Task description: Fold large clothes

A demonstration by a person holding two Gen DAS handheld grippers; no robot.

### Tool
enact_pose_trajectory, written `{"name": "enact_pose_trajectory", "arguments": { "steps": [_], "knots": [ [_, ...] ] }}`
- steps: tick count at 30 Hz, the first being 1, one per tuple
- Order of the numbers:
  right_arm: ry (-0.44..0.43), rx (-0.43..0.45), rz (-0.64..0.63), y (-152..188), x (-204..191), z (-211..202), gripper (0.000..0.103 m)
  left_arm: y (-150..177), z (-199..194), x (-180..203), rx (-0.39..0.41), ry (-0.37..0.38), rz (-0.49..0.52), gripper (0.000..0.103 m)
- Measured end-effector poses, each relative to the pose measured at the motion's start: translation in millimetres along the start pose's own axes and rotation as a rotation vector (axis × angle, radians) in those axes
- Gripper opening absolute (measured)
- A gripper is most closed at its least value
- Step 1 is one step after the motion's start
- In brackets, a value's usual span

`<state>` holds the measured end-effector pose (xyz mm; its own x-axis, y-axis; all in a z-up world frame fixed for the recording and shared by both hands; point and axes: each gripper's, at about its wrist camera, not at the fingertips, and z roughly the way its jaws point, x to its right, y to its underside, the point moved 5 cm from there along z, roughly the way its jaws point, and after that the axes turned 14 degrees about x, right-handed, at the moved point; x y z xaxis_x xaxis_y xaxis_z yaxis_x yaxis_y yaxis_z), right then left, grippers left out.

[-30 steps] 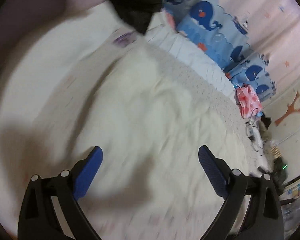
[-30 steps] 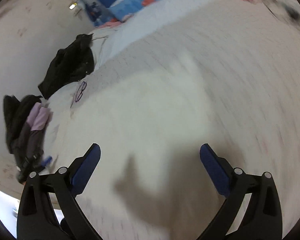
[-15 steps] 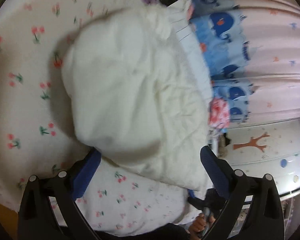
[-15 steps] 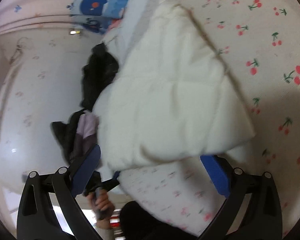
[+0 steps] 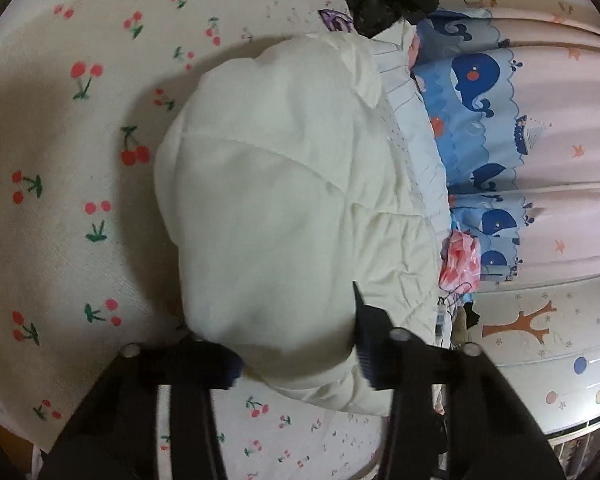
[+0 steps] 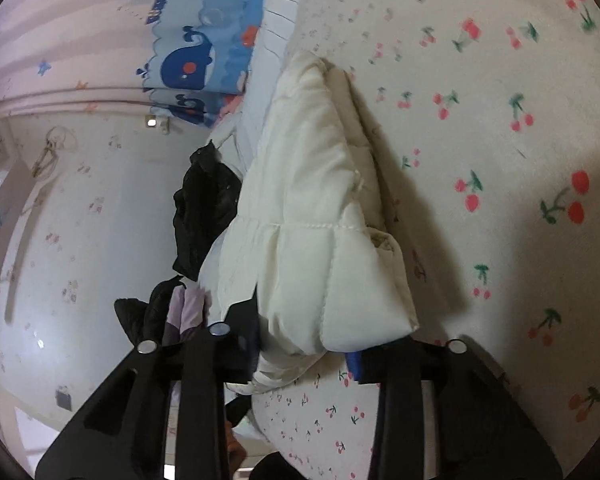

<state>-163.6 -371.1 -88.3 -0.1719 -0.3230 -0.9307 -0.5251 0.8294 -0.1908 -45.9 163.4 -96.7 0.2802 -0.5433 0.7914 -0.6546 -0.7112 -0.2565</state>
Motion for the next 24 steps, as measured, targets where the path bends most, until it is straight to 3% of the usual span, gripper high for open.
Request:
{"name": "enact_pose_trajectory", "arguments": {
  "steps": [6,10,12,14,16,18,21,24],
  "knots": [
    [-0.123,0.034,-0.088,-1,-64,-43,0.017,2,-43,52,0.002,0.096,0.071,0.031],
    [-0.129,-0.020,-0.161,19,-73,-88,0.017,18,-83,50,-0.018,0.122,0.103,0.031],
    [-0.046,-0.083,-0.178,34,-53,-91,0.029,30,-80,27,-0.066,0.080,0.127,0.035],
    [0.012,-0.128,-0.121,43,-22,-92,0.041,39,-69,-4,-0.108,0.051,0.064,0.042],
    [0.025,-0.120,-0.026,45,2,-96,0.051,43,-67,-24,-0.103,0.073,0.016,0.050],
    [0.019,-0.070,0.012,39,11,-101,0.066,44,-66,-30,-0.064,0.069,0.021,0.065],
    [-0.028,-0.034,0.062,28,10,-89,0.074,36,-57,-21,-0.010,0.068,0.030,0.071],
    [-0.035,-0.032,0.045,22,2,-68,0.073,27,-44,-17,0.031,0.049,0.005,0.077]
  ]
}}
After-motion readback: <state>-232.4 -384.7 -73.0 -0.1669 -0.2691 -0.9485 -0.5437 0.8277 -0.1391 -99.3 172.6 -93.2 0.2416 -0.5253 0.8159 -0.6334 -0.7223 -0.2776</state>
